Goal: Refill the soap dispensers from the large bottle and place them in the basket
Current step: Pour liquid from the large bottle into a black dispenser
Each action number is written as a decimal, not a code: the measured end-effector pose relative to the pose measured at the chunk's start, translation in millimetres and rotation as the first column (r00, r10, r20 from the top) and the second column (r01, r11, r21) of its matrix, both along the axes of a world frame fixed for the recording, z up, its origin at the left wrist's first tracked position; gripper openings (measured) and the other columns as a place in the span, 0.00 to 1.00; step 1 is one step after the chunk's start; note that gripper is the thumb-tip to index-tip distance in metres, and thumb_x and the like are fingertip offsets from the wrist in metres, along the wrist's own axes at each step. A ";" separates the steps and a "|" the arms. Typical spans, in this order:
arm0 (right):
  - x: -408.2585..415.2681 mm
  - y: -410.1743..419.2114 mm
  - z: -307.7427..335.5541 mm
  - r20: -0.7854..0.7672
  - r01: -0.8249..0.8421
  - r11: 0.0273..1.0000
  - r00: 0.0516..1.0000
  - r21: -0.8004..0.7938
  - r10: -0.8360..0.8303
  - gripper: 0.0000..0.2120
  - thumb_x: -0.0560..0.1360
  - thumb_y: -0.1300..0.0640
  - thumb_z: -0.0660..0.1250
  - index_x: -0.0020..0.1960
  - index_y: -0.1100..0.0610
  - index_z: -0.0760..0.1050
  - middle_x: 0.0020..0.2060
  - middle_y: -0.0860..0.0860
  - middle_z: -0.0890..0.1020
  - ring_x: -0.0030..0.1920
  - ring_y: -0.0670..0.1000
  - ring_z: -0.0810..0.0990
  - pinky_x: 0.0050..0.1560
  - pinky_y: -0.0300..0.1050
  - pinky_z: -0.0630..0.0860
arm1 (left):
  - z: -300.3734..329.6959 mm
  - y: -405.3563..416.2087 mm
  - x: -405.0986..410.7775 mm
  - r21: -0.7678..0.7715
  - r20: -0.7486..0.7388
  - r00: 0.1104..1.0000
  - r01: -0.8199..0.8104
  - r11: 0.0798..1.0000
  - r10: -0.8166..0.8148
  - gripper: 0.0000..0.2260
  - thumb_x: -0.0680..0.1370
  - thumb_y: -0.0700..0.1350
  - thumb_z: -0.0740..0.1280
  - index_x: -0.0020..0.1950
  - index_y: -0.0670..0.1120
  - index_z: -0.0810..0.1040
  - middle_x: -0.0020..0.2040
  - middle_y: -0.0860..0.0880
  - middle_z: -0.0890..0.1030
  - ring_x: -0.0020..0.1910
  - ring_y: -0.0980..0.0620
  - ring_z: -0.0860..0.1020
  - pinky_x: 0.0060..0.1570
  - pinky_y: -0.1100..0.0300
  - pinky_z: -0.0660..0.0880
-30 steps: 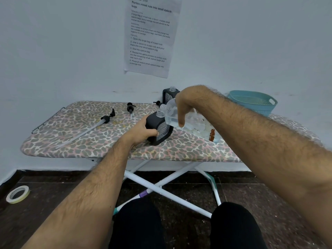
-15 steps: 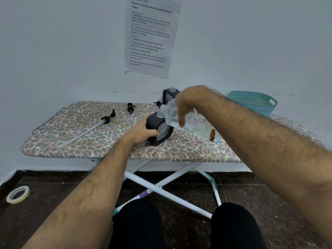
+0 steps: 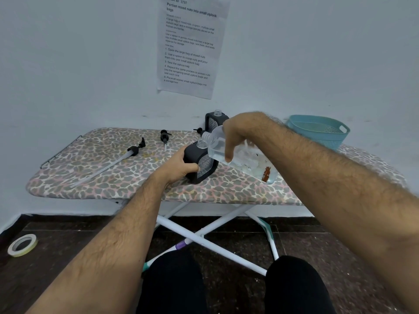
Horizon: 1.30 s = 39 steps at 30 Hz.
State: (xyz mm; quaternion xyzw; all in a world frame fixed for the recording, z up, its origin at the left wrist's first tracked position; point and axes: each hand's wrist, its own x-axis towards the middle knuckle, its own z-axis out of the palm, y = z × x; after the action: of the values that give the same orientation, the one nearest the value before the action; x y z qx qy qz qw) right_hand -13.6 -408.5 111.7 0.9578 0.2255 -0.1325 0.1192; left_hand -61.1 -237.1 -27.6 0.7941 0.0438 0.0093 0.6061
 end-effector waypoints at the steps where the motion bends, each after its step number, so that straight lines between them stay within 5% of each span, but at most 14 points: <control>1: 1.0 -2.1 -2.0 -0.009 0.005 1.000 1.000 0.027 -0.004 0.40 0.65 0.46 0.79 0.72 0.57 0.68 0.65 0.55 0.77 0.56 0.58 0.80 0.60 0.56 0.77 | 0.0 0.0 0.0 0.003 -0.003 1.000 0.001 1.000 -0.001 0.29 0.73 0.31 0.68 0.71 0.47 0.65 0.57 0.45 0.78 0.55 0.48 0.79 0.53 0.54 0.78; 6: 3.2 -15.6 -12.3 -0.023 -0.013 0.987 1.000 0.158 0.017 0.38 0.64 0.45 0.80 0.69 0.56 0.69 0.59 0.52 0.79 0.45 0.53 0.81 0.46 0.51 0.80 | -0.4 1.4 0.8 0.008 -0.015 1.000 -0.001 1.000 0.001 0.29 0.73 0.32 0.69 0.71 0.46 0.65 0.58 0.45 0.78 0.58 0.45 0.78 0.58 0.48 0.77; 10: 2.7 -24.3 -23.3 -0.053 -0.006 0.954 0.998 0.300 0.023 0.34 0.65 0.48 0.80 0.64 0.57 0.70 0.54 0.51 0.78 0.42 0.50 0.78 0.32 0.42 0.73 | 0.6 0.7 0.5 0.015 -0.017 1.000 0.003 1.000 -0.003 0.30 0.72 0.33 0.70 0.72 0.46 0.65 0.58 0.45 0.78 0.58 0.46 0.78 0.58 0.49 0.77; 13: 3.6 -31.2 -35.9 -0.062 -0.003 0.915 0.998 0.404 0.031 0.35 0.65 0.49 0.80 0.65 0.57 0.67 0.53 0.51 0.75 0.44 0.50 0.77 0.31 0.41 0.71 | 1.7 0.1 -2.2 0.014 -0.025 1.000 -0.002 1.000 0.002 0.33 0.69 0.36 0.71 0.72 0.47 0.65 0.59 0.44 0.78 0.58 0.45 0.79 0.59 0.48 0.77; 17: 8.8 -43.5 -56.5 -0.008 -0.033 0.856 0.999 0.517 0.043 0.37 0.64 0.46 0.80 0.65 0.57 0.67 0.54 0.50 0.76 0.50 0.52 0.75 0.44 0.45 0.73 | 4.6 -1.3 -4.8 0.018 -0.027 1.000 0.006 1.000 -0.006 0.35 0.68 0.38 0.72 0.73 0.48 0.64 0.59 0.46 0.78 0.58 0.47 0.78 0.58 0.50 0.77; 26: 23.5 -81.3 -51.7 -0.020 0.073 0.455 0.993 0.888 -0.120 0.32 0.64 0.47 0.81 0.60 0.52 0.67 0.47 0.48 0.81 0.46 0.46 0.80 0.40 0.41 0.74 | 5.0 -2.9 -6.6 0.022 -0.011 1.000 0.003 1.000 -0.002 0.30 0.71 0.34 0.70 0.71 0.48 0.65 0.59 0.46 0.78 0.58 0.46 0.78 0.58 0.49 0.77; 35: 49.6 -103.8 -89.5 -0.094 0.116 0.021 0.888 0.993 -0.451 0.33 0.63 0.47 0.81 0.61 0.51 0.66 0.51 0.49 0.79 0.51 0.50 0.80 0.49 0.47 0.78 | -0.7 -4.5 -1.7 0.051 0.018 0.999 -0.036 0.998 0.035 0.26 0.74 0.31 0.67 0.66 0.50 0.65 0.57 0.48 0.77 0.55 0.48 0.78 0.53 0.54 0.77; 39: 58.2 -108.1 -102.2 -0.113 0.090 -0.070 0.846 0.994 -0.522 0.35 0.63 0.48 0.81 0.63 0.54 0.67 0.54 0.50 0.80 0.51 0.50 0.80 0.49 0.45 0.76 | 0.4 -5.6 -2.8 0.019 0.019 0.999 -0.034 0.999 0.034 0.30 0.68 0.37 0.71 0.67 0.50 0.65 0.57 0.48 0.77 0.55 0.49 0.78 0.53 0.54 0.77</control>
State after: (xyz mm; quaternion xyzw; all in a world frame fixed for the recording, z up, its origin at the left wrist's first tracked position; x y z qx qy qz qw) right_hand 44.6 -516.6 9.5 0.7912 0.0027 0.1901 -0.5813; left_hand -63.9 -242.7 -27.2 0.7990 0.0514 0.0276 0.5985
